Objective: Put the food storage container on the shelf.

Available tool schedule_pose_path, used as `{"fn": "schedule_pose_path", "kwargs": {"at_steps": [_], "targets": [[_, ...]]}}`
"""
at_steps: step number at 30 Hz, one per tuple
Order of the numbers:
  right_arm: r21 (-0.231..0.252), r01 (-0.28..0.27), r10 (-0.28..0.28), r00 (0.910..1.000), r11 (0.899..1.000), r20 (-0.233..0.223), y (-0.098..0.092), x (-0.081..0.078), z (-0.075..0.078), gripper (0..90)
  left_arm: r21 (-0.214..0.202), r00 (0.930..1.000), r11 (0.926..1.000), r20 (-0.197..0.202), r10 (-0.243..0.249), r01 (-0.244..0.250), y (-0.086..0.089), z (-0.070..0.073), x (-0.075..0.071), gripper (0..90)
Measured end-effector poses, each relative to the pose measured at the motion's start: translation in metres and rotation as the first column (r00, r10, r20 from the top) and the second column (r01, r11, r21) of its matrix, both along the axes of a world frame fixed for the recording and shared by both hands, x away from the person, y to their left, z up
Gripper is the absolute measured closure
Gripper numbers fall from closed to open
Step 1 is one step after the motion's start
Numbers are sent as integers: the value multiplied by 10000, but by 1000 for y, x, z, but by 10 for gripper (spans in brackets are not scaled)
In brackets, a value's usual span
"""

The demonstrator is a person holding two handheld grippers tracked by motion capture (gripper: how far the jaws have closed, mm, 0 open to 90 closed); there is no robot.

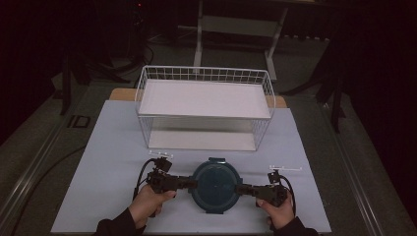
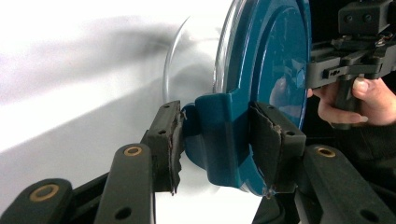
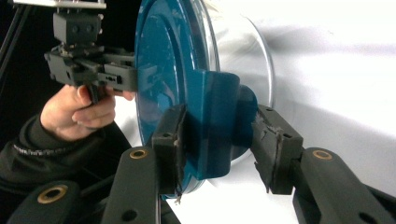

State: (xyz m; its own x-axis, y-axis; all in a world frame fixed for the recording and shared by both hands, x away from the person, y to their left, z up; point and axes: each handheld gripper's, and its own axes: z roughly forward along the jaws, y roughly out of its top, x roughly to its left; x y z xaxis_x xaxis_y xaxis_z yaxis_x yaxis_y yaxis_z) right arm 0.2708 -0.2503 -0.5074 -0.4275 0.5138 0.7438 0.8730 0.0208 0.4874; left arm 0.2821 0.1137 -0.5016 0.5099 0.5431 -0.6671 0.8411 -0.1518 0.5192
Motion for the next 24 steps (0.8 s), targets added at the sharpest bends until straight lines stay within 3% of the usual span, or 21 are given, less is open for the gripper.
{"fn": "schedule_pose_path", "kwargs": {"at_steps": [7,13,16,24], "targets": [[-38,-189,190,9997,9998,157,4,0,3,568,65,9988,9997,434,248,-251,4,9,-2,551],[-108,-317,326,9955,9994,893,12,8,20,569,-17,9947,9991,941,418,-418,12,24,2,550],[-70,-445,450,9896,9990,1367,18,19,29,569,16,9872,9986,1507,520,-528,18,34,7,551],[-41,-525,522,9749,9986,2162,25,45,40,568,-12,9724,9950,2119,974,-994,22,46,24,551]]}}
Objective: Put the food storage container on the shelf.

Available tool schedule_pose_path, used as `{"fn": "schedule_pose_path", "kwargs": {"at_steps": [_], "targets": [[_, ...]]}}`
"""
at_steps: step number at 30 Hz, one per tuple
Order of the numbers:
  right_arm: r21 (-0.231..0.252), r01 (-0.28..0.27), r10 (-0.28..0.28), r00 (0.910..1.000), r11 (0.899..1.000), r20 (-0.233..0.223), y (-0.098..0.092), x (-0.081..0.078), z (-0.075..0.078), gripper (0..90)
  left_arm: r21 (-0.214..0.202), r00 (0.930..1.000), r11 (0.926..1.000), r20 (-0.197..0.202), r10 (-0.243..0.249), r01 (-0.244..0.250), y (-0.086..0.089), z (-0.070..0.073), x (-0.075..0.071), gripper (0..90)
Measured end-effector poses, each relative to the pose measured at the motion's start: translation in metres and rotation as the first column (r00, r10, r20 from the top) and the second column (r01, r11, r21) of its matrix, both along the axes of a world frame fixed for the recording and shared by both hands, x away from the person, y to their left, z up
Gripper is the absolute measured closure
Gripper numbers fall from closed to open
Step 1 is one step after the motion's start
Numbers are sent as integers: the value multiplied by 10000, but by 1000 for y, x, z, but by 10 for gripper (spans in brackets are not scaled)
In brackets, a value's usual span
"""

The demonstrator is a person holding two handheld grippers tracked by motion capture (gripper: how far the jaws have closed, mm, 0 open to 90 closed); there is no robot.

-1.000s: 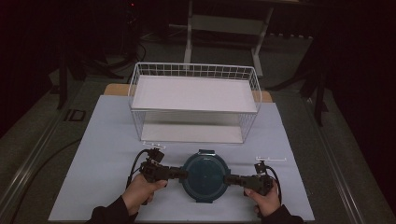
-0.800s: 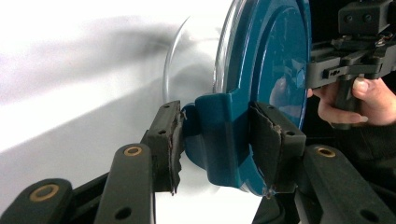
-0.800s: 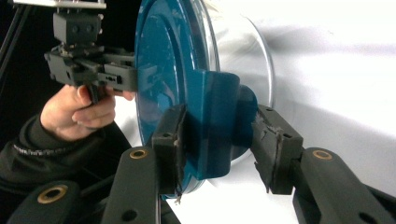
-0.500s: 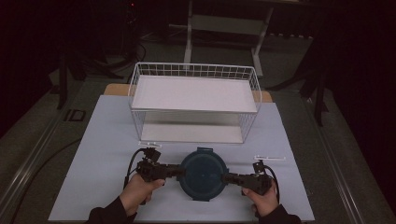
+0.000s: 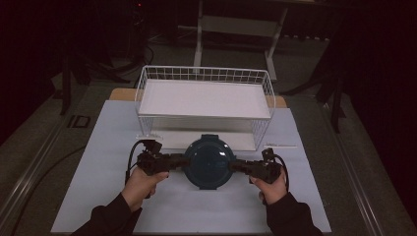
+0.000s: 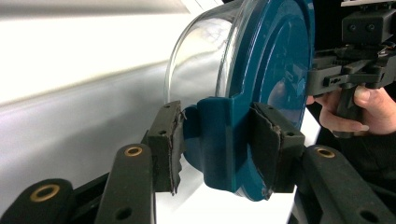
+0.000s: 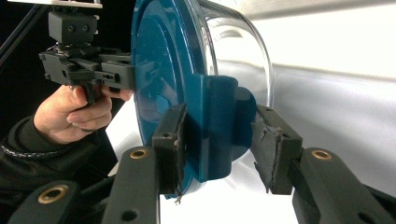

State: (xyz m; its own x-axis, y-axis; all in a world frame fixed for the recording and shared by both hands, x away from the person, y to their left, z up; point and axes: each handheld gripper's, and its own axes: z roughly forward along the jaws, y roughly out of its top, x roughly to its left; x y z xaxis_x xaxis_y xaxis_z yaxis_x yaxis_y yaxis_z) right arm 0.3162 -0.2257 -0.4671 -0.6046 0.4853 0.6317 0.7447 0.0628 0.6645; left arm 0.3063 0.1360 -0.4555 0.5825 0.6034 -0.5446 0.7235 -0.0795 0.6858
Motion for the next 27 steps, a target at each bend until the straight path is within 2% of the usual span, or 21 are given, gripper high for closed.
{"fn": "schedule_pose_path", "kwargs": {"at_steps": [5,9,10,12,14,19,22,27], "targets": [[-3,-15,15,9999,10000,139,1,12,-1,567,-8,9998,10000,160,79,-78,0,-3,10,552],[-171,100,-96,9997,9998,213,1,24,-5,567,-127,9995,9998,270,185,-182,-1,-12,21,552],[-296,110,-100,9994,9995,322,1,30,-7,566,-156,9988,9995,402,282,-276,-1,-16,27,552],[-275,180,-171,9994,9995,306,2,33,-8,566,-224,9983,9992,472,335,-325,0,-19,30,552],[-399,250,-227,9981,9989,577,5,43,-11,566,-340,9971,9986,623,433,-413,2,-25,38,551],[-561,365,-322,9966,9978,764,8,55,-16,566,-476,9966,9972,555,605,-579,4,-34,50,551],[-579,555,-506,9953,9968,824,10,64,-22,564,-280,9951,9975,729,661,-642,4,-37,60,551],[-565,714,-665,9942,9959,842,11,73,-30,562,-325,9950,9964,593,807,-789,2,-43,67,550]]}}
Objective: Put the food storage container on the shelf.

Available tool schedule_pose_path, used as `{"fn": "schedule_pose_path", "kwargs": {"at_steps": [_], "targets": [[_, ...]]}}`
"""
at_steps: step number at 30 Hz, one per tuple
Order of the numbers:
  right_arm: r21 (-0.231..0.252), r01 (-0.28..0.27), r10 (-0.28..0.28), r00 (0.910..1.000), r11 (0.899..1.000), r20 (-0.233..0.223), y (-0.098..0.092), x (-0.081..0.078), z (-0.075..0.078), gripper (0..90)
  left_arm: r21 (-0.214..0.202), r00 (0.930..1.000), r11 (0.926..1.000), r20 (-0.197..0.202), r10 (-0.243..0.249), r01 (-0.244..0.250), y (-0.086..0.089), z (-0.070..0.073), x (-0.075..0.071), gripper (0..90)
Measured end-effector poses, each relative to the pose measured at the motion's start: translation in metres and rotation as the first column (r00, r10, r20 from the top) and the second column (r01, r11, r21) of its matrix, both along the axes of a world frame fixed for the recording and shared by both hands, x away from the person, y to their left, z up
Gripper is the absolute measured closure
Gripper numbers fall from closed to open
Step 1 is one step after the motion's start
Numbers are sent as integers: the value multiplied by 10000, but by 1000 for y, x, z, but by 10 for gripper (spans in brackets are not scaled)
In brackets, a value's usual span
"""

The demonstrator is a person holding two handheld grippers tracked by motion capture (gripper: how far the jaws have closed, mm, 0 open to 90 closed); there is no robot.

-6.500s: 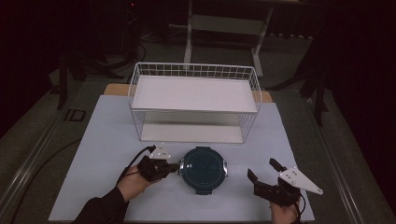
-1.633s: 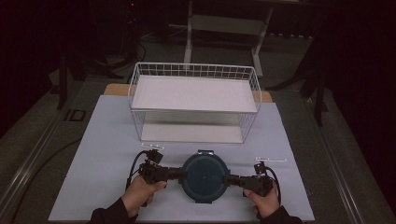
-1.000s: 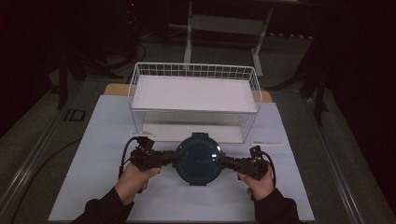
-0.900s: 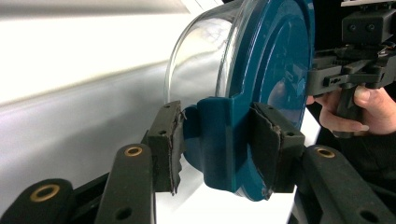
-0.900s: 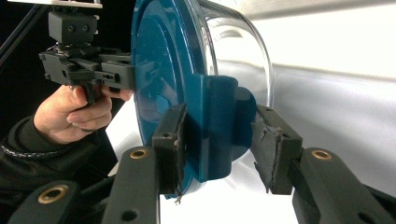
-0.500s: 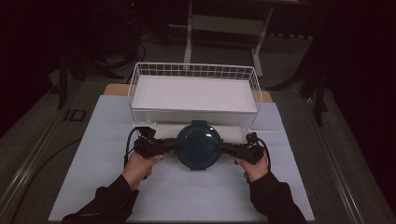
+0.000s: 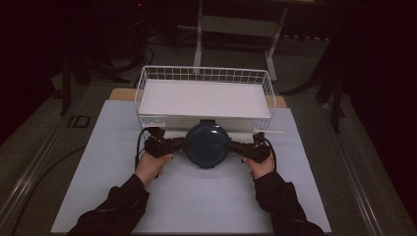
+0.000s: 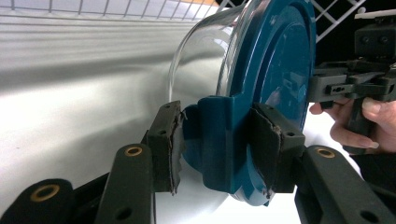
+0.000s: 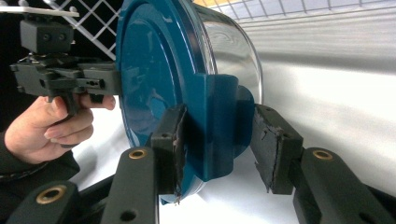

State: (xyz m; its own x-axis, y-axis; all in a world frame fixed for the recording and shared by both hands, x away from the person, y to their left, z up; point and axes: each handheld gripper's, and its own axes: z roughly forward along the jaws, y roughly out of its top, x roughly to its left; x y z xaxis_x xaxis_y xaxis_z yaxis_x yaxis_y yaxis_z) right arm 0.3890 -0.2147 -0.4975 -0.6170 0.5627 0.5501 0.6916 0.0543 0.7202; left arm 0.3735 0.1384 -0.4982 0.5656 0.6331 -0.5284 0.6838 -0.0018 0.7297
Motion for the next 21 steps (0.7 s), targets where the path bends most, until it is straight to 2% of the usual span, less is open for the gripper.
{"fn": "schedule_pose_path", "kwargs": {"at_steps": [2,3,8,9,10,11,12,13,14,15,16,17,18,19,21], "targets": [[-18,71,-71,10000,10000,1,1,2,-2,561,-4,10000,10000,-14,-5,5,1,-4,3,550],[-134,117,-117,9999,9998,38,1,4,-4,560,-130,9998,9999,-172,92,-94,0,-8,5,550],[-207,299,-299,9995,9993,37,1,8,-6,553,-136,9998,9997,-94,181,-182,-3,-8,6,551],[-436,368,-362,9992,9984,156,1,8,-4,553,-53,9998,9998,34,214,-214,-3,-8,8,550],[-436,368,-362,9992,9984,156,1,8,-4,553,-53,9998,9998,34,214,-214,-3,-8,8,549],[-800,517,-468,9970,9955,618,3,6,0,626,60,9992,9995,238,312,-314,-5,-7,8,542],[-800,517,-468,9970,9955,618,3,6,0,626,60,9992,9995,238,312,-314,-5,-7,8,538],[-1292,815,-710,9940,9883,837,7,4,6,610,-122,9991,9990,77,422,-421,-5,-10,8,536],[-1292,815,-710,9940,9883,837,7,4,6,610,-122,9991,9990,77,422,-421,-5,-10,8,532],[-1124,912,-828,9936,9895,771,7,5,4,596,-374,9993,9987,-106,354,-358,-5,-16,10,524],[-1124,912,-828,9936,9895,771,7,5,4,596,-374,9993,9987,-106,354,-358,-5,-16,10,521],[-1087,1077,-995,9919,9882,787,7,5,2,579,-176,9973,9984,487,545,-537,-6,-17,7,513],[-1087,1077,-995,9919,9882,787,7,5,2,579,-176,9973,9984,487,545,-537,-6,-17,7,511],[-1098,1213,-1110,9892,9865,953,9,5,1,570,8,9956,9974,586,725,-727,-8,-14,8,512],[-1027,1311,-1214,9880,9860,958,10,5,1,565,10,9946,9964,597,844,-846,-9,-12,9,513]]}}
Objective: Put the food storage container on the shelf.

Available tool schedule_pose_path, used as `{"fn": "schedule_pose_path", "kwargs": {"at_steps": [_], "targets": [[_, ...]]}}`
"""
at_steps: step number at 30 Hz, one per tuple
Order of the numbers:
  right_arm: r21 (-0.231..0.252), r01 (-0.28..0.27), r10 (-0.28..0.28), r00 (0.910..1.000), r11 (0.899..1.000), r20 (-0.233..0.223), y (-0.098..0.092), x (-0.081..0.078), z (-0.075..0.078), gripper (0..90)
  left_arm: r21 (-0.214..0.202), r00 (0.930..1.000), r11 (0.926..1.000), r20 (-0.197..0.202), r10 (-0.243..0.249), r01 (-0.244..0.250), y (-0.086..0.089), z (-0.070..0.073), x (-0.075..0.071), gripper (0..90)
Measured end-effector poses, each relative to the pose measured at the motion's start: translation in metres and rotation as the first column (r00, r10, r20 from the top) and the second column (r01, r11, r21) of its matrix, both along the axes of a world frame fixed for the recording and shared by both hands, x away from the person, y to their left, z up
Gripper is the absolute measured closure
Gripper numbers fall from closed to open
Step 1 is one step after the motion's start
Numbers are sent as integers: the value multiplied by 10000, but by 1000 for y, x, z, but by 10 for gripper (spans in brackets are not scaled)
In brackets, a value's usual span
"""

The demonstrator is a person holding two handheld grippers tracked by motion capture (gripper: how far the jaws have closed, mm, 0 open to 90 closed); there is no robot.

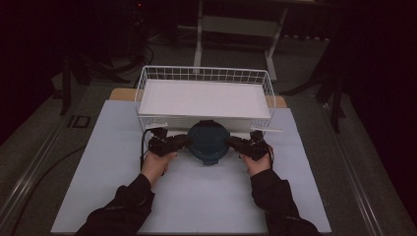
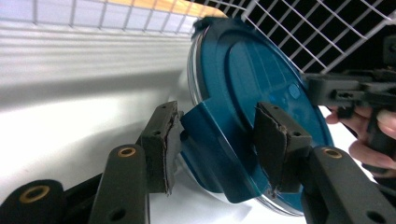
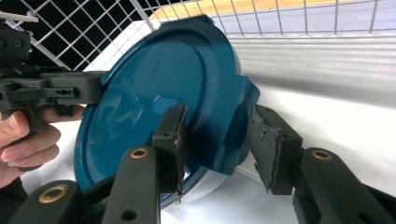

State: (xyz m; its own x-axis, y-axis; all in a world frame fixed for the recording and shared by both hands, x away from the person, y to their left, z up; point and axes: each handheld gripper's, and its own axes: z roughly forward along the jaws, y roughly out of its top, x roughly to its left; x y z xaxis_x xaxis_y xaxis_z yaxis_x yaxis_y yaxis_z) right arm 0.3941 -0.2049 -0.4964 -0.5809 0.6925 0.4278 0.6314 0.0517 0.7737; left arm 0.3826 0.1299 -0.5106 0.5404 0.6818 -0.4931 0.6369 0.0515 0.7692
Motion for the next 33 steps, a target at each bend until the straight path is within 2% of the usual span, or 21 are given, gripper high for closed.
{"fn": "schedule_pose_path", "kwargs": {"at_steps": [3,5,6,9,10,13,14,15,16,19,21,22,25,26,27,28,33], "targets": [[21,142,-142,9999,9999,-5,1,0,0,550,42,9999,9999,91,104,-105,0,-1,1,467],[158,297,-295,9995,9994,-122,0,2,-1,522,-122,9996,9995,35,283,-282,1,-3,2,411],[181,416,-412,9989,9990,-213,0,3,-2,488,-235,9984,9981,80,567,-565,1,-6,3,379],[222,540,-536,9984,9983,-195,1,4,-2,485,-215,9966,9965,147,811,-808,0,-7,3,353],[38,660,-660,9978,9978,-60,3,4,0,475,3,9945,9948,244,1017,-1017,-2,-5,4,350],[-137,721,-720,9973,9973,115,5,6,1,474,76,9937,9937,153,1115,-1116,-3,-2,5,346],[-232,781,-778,9969,9967,121,6,6,2,469,457,9935,9931,412,1057,-1076,-2,0,4,345],[-232,781,-778,9969,9967,121,6,6,2,469,457,9935,9931,412,1057,-1076,-2,0,4,342],[-388,726,-719,9973,9966,176,8,3,4,464,389,9953,9960,565,784,-807,-2,2,0,306],[-464,648,-633,9975,9968,324,8,1,5,456,373,9945,9964,759,728,-758,-2,4,-4,245],[-638,667,-640,9970,9957,442,9,-3,7,441,337,9954,9981,823,482,-511,0,6,-6,217],[-518,608,-588,9975,9968,401,9,-6,9,424,402,9959,9986,849,307,-342,0,9,-11,167],[-613,524,-496,9977,9967,472,10,-11,12,414,621,9957,9978,913,173,-230,0,12,-16,81],[-601,460,-430,9978,9971,500,11,-16,14,410,758,9961,9971,882,21,-88,-1,14,-18,9],[-601,460,-430,9978,9971,500,11,-16,14,410,748,9963,9972,850,-112,48,-1,16,-20,9],[-509,414,-391,9981,9978,471,11,-19,16,408,713,9960,9965,753,-489,436,0,19,-24,4],[-571,249,-210,9975,9981,673,14,-30,22,417,679,9917,9935,848,-969,912,1,25,-35,4]]}}
